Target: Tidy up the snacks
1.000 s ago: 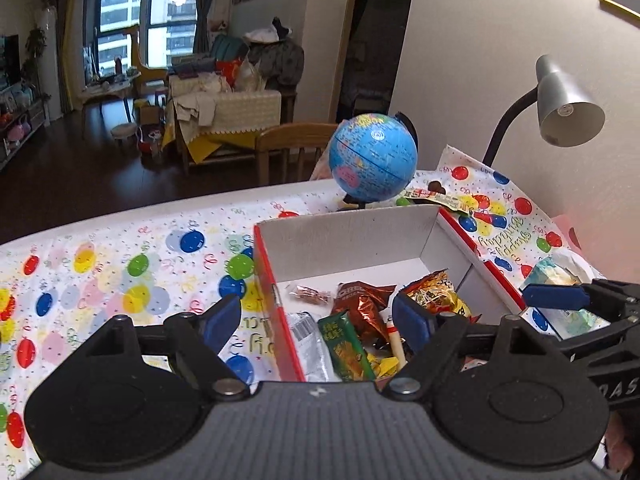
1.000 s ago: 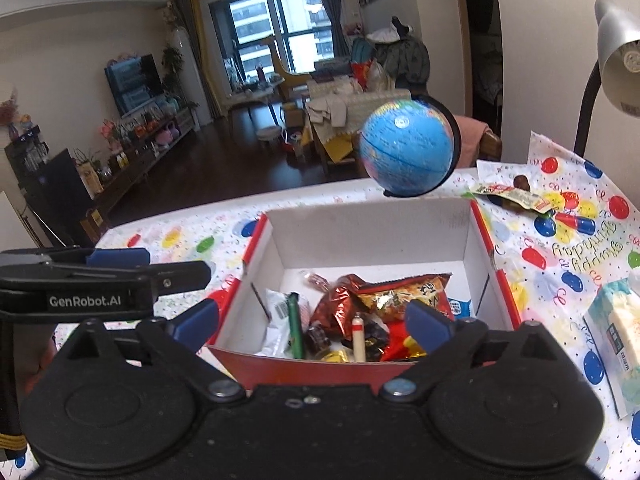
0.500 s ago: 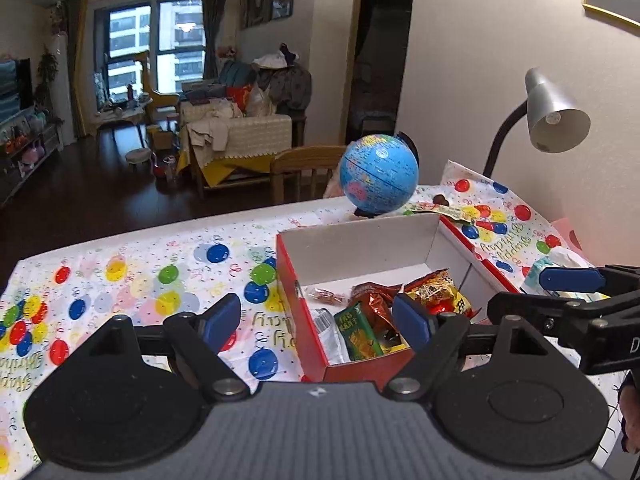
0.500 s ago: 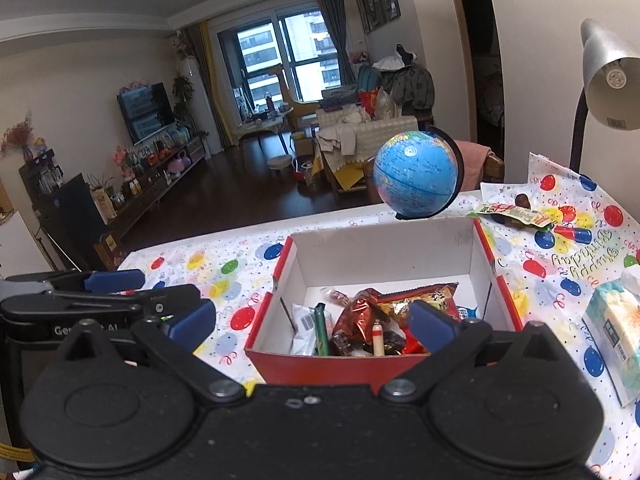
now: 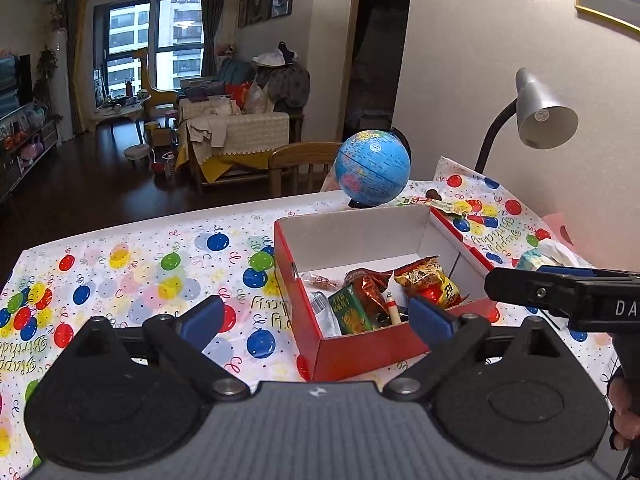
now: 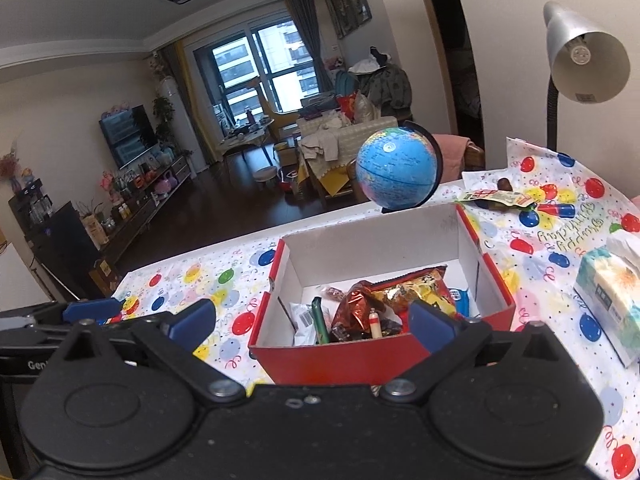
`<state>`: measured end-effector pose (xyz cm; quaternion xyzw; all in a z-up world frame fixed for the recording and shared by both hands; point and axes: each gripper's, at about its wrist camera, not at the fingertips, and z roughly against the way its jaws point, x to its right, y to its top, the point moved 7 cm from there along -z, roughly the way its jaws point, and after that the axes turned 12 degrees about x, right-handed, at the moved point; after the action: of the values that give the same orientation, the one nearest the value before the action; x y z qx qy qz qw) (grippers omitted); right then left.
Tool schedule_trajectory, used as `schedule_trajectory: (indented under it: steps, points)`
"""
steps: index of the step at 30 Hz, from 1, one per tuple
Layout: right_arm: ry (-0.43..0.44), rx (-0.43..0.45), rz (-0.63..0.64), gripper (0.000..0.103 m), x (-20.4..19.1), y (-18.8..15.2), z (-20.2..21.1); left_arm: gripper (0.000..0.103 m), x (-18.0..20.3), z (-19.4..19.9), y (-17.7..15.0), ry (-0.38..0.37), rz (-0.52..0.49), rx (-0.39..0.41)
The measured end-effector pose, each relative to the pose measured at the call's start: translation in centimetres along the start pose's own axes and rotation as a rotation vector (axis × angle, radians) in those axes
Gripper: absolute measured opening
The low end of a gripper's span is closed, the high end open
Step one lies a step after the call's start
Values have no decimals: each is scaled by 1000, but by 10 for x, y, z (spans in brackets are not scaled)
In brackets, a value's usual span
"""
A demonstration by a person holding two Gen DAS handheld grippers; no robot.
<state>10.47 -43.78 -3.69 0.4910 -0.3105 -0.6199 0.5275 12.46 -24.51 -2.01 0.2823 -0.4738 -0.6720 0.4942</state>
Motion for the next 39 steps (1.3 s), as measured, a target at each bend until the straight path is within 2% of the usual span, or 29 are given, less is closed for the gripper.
schedule_trajectory:
  steps: [11,26,30,39]
  points:
    - [2,11,9,103,-4,-1,3,99,-3,1,-4,5,30,-7]
    - [-1,4,10,103,-5,-4,1,99,-6,-6,-5,58,-1,-9]
    - [-4,0,9,103,-5,-5,0,99,-4,-5,-4,75,-31,13]
    - [-5,0,12,103,-4,-6,-1,99,2,-7,-3,78,-73,25]
